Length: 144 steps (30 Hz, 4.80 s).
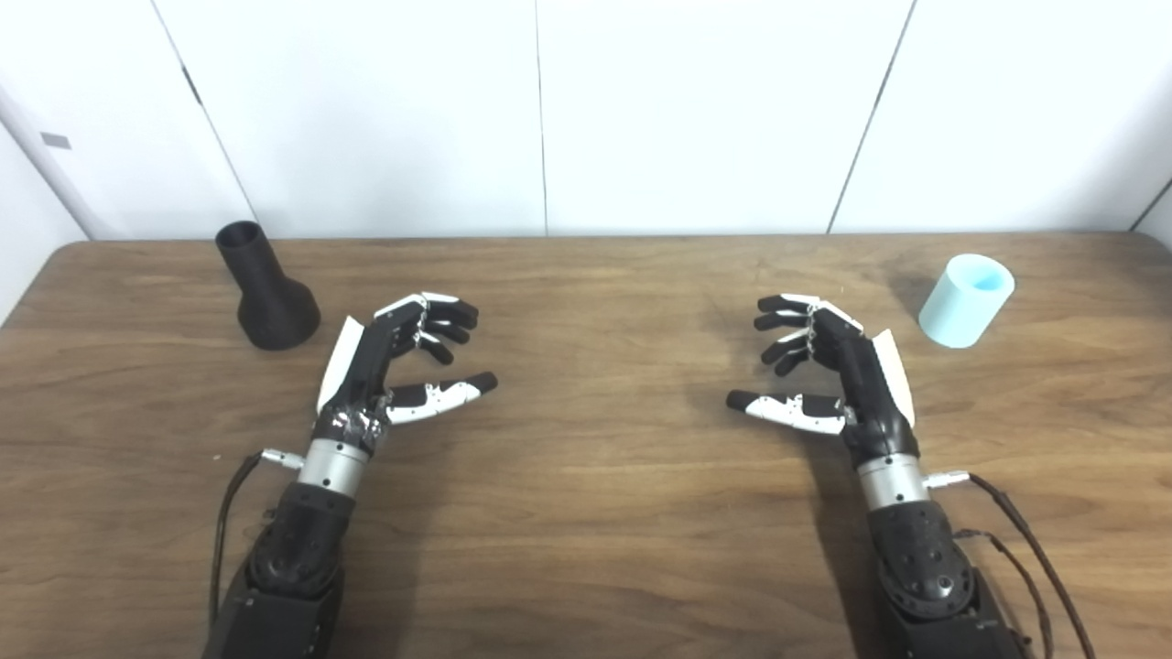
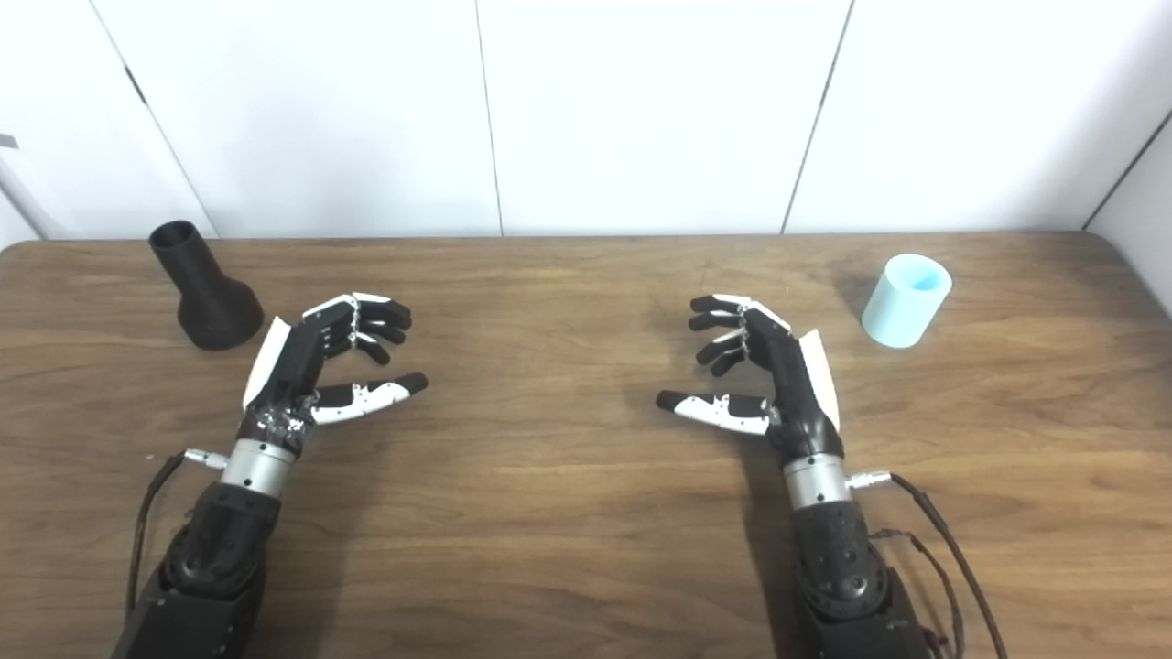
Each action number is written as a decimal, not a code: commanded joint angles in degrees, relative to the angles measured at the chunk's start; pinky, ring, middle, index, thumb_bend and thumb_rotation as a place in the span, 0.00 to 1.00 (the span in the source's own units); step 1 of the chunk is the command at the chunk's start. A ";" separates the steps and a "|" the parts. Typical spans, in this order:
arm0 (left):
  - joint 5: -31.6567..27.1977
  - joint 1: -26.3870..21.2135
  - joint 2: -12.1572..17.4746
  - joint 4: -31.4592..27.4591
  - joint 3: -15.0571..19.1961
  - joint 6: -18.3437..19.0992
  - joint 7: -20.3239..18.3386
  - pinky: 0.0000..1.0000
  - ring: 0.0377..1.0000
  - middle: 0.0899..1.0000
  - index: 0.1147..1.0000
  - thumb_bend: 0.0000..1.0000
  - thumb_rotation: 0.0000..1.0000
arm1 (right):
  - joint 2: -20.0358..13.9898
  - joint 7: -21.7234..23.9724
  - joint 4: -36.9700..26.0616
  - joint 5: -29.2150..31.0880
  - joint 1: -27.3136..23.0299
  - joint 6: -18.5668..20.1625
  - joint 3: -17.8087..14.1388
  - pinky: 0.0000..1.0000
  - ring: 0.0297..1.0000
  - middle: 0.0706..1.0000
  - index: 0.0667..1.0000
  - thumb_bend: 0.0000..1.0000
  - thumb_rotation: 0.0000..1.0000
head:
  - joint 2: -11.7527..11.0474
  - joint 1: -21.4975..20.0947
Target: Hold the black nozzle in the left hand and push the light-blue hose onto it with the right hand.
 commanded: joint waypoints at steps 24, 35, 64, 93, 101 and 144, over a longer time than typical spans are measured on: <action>2.76 3.96 -2.85 5.39 -2.04 -1.33 2.26 0.46 0.59 0.62 0.62 0.71 0.00 | -2.05 0.48 2.34 3.36 0.64 -5.12 -1.23 0.40 0.51 0.65 0.67 0.68 0.00 | -5.25 14.15; 6.13 1.20 -5.90 14.09 -5.67 -4.09 8.53 0.47 0.58 0.62 0.61 0.72 0.00 | -3.39 1.61 4.90 7.15 0.51 -8.03 -2.51 0.35 0.44 0.63 0.67 0.64 0.00 | -13.07 25.32; -0.61 9.70 3.17 -18.27 14.91 13.07 8.77 0.48 0.55 0.60 0.61 0.70 0.12 | -1.47 1.36 0.20 4.40 -0.48 -2.86 -1.89 0.30 0.40 0.56 0.64 0.62 0.00 | -12.49 27.08; 9.29 0.89 12.09 -11.83 14.96 31.46 9.33 0.88 1.00 1.00 1.00 0.94 0.39 | -0.46 1.71 -6.10 3.92 0.74 0.90 -1.81 0.31 0.40 0.55 0.64 0.62 0.00 | -11.96 26.96; 8.76 -2.27 17.78 -10.54 11.87 36.48 2.21 0.90 1.00 1.00 1.00 1.00 0.43 | -0.15 1.72 -7.78 3.28 1.17 2.54 -1.80 0.31 0.40 0.56 0.64 0.62 0.00 | -11.72 26.69; 13.42 -11.73 18.32 3.43 1.71 33.70 4.78 0.94 1.00 0.98 0.97 1.00 0.37 | 0.29 4.22 -13.46 6.45 3.37 6.15 -1.00 0.33 0.45 0.63 0.68 0.57 0.00 | -9.57 23.33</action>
